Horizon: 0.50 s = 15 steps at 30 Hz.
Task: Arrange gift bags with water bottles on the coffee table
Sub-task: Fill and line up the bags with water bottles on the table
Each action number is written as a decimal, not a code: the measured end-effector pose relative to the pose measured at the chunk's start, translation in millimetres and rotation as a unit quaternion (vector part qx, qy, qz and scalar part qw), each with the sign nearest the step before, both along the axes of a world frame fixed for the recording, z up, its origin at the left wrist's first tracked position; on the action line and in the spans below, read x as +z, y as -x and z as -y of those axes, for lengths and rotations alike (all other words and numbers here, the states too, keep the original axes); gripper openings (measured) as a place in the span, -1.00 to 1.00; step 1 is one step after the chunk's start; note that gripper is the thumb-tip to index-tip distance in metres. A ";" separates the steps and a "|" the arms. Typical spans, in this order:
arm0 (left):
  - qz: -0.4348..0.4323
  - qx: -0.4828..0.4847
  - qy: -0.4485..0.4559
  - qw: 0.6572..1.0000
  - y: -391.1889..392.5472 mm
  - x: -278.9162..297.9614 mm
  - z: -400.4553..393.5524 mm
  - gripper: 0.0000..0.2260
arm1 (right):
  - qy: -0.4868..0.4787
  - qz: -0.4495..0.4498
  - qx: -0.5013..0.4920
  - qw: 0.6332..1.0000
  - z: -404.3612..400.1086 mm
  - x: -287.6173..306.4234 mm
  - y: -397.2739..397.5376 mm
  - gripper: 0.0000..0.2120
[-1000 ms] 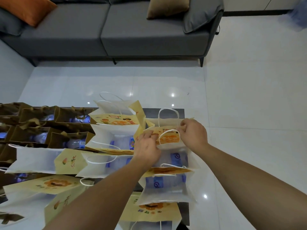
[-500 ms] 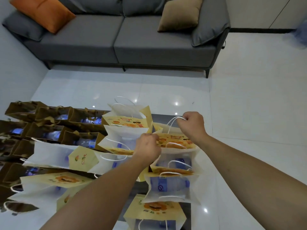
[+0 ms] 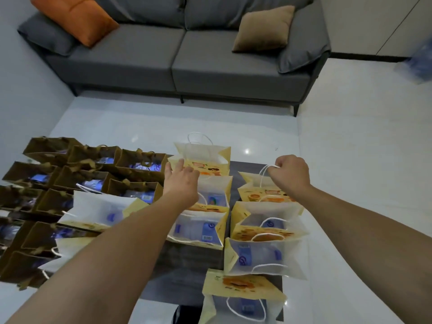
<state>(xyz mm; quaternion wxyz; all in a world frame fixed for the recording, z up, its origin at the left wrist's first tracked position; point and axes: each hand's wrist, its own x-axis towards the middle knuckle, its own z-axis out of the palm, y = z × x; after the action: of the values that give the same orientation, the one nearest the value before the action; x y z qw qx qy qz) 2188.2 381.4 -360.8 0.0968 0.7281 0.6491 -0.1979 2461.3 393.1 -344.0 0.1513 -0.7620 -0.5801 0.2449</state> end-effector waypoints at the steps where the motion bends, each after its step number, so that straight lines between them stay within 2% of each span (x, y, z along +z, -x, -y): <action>1: 0.032 0.010 0.002 0.999 2.0 -1.3 -3.1 -0.63 | 0.006 0.010 -0.002 1.000 0.0 -0.7 1.8 -0.77; 2: 0.086 0.038 -0.008 0.996 3.2 -0.9 -5.7 -0.69 | 0.011 0.016 -0.003 1.000 0.5 -0.8 3.9 -0.77; 5: 0.220 0.115 -0.061 0.967 7.5 10.7 -12.1 -0.70 | 0.015 0.037 -0.012 0.999 2.0 0.5 9.5 -0.79; 10: 0.280 0.116 -0.137 0.943 11.8 41.8 -25.4 -0.70 | 0.045 0.077 -0.020 0.996 3.6 9.0 14.1 -0.86; 15: 0.324 0.119 -0.173 0.922 5.0 77.2 -32.5 -0.71 | 0.057 0.070 -0.013 0.996 13.3 17.1 18.0 -0.89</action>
<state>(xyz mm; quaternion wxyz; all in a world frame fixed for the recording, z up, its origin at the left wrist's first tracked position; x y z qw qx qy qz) 2183.3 413.9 -283.7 0.1976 0.6749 0.6885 0.1773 2443.3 379.9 -326.9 0.0697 -0.7921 -0.5646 0.2212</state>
